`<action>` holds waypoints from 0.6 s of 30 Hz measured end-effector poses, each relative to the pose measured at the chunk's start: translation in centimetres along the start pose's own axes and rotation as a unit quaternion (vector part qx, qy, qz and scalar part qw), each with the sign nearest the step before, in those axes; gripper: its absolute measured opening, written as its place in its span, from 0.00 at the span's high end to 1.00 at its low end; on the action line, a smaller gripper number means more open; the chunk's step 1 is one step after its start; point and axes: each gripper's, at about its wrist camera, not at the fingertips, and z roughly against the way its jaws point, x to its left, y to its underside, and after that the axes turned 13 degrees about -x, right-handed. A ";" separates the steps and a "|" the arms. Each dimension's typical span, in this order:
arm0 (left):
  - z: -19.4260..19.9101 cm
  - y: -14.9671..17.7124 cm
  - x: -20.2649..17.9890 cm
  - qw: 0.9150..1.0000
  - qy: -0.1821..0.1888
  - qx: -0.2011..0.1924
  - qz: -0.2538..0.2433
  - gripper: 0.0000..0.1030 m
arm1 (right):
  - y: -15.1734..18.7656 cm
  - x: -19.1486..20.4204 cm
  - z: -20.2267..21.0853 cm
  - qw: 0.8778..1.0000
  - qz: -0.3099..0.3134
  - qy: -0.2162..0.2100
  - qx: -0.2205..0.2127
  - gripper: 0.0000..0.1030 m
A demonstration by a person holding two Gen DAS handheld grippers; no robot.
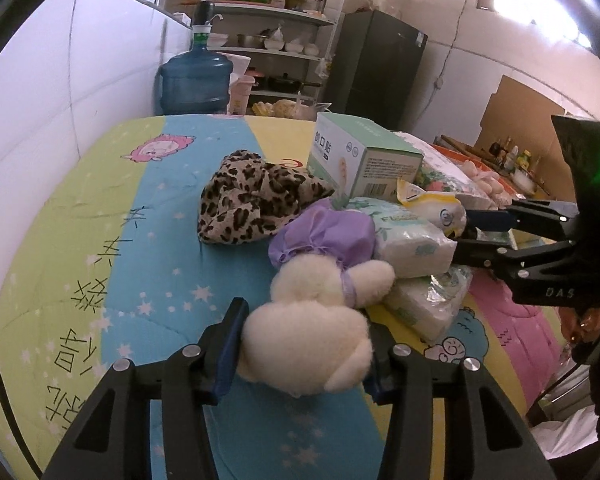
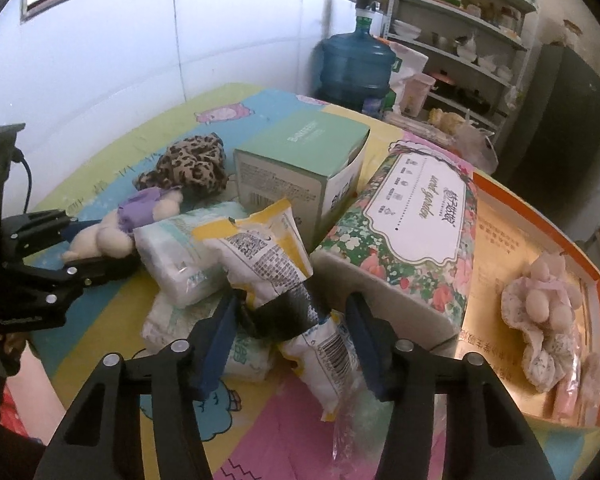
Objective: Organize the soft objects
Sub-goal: 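Close the right gripper on the yellow-and-white snack packet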
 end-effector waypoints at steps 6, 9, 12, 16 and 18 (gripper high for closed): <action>0.3 0.1 -0.2 1.000 0.000 -0.001 0.005 0.52 | 0.3 0.5 0.6 1.000 0.003 0.012 -0.008 0.54; 0.6 0.1 -0.3 1.000 0.001 -0.005 0.009 0.52 | 0.4 0.8 1.1 1.000 -0.003 0.011 -0.014 0.54; 1.0 0.0 -0.3 1.000 -0.001 -0.012 0.011 0.52 | 0.4 0.9 1.6 1.000 -0.003 0.013 -0.020 0.55; 1.6 -0.2 -0.3 1.000 0.000 -0.019 0.012 0.52 | 0.3 1.3 2.1 1.000 -0.002 0.013 -0.028 0.56; 1.9 -0.3 -0.4 1.000 -0.002 -0.021 0.010 0.52 | 0.3 1.4 2.4 0.999 -0.002 0.013 -0.030 0.56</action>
